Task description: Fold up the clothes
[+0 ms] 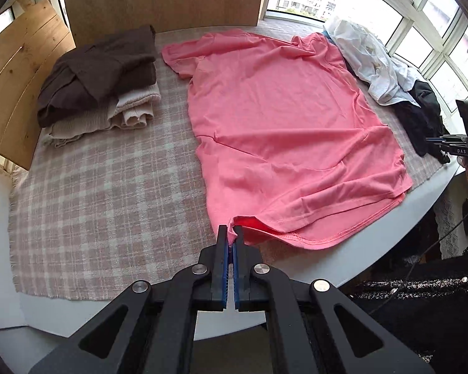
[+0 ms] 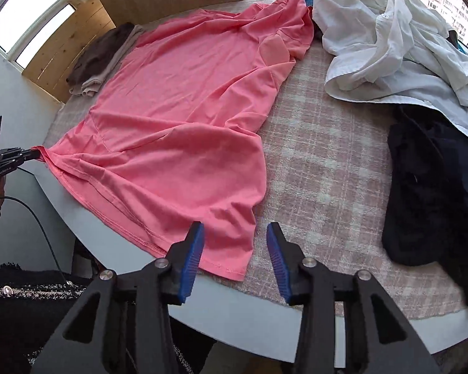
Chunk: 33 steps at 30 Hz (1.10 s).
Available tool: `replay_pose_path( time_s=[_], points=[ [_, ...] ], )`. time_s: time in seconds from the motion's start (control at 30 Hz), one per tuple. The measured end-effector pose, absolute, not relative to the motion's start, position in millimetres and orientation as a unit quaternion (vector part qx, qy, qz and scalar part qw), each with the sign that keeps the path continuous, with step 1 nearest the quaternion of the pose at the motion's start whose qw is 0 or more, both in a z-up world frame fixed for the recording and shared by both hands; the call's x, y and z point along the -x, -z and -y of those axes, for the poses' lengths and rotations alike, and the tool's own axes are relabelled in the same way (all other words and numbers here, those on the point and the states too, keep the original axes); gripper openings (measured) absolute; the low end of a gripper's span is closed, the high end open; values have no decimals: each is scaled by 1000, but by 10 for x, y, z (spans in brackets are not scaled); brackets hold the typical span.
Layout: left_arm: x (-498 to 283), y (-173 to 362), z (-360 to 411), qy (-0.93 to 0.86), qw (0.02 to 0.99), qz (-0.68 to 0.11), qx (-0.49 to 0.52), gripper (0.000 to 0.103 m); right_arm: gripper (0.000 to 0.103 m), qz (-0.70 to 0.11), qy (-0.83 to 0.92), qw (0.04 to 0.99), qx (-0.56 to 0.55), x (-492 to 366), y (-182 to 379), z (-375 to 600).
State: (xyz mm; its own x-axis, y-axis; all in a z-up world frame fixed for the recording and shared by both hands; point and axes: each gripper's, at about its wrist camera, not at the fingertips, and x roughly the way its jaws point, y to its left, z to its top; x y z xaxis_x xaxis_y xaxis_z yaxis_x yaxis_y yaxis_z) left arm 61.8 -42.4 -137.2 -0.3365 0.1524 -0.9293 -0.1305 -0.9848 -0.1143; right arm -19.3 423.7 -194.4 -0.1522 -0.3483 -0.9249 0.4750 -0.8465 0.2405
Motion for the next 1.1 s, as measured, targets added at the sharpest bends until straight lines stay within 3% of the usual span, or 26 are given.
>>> replay_pose_path(
  time_s=[0.27,0.3,0.33,0.37,0.4,0.63,0.7,0.93,1.03,1.1],
  points=[
    [-716,1505,306,-808,108,11,579,1,47,-63,754,273,-594,11,2288,-4128],
    [-729,1512,309,-808,108,12,580,1,40,-63,754,274,-593,-2,2317,-4117],
    [-743,1518,315,-807,107,13,580,1,26,-63,754,275,-593,-15,2334,-4112],
    [-758,1521,327,-808,105,16,580,1,3,-48,756,278,-590,-32,2244,-4166],
    [-779,1523,338,-808,104,17,579,1,2,-34,758,280,-588,-48,2154,-4221],
    [-1066,1615,436,-806,89,22,584,1,2,76,778,303,-545,-190,1367,-4646],
    [-1124,1694,486,-804,85,32,588,1,2,65,793,293,-531,-234,1248,-4646],
    [-1144,2066,623,-788,77,41,609,3,3,18,765,266,-586,-338,1854,-4513],
    [-1190,2168,659,-781,62,30,621,6,11,-1,763,254,-594,-341,2013,-4486],
    [-1242,2161,678,-781,54,24,622,5,22,-7,763,252,-596,-346,2049,-4486]
  ],
)
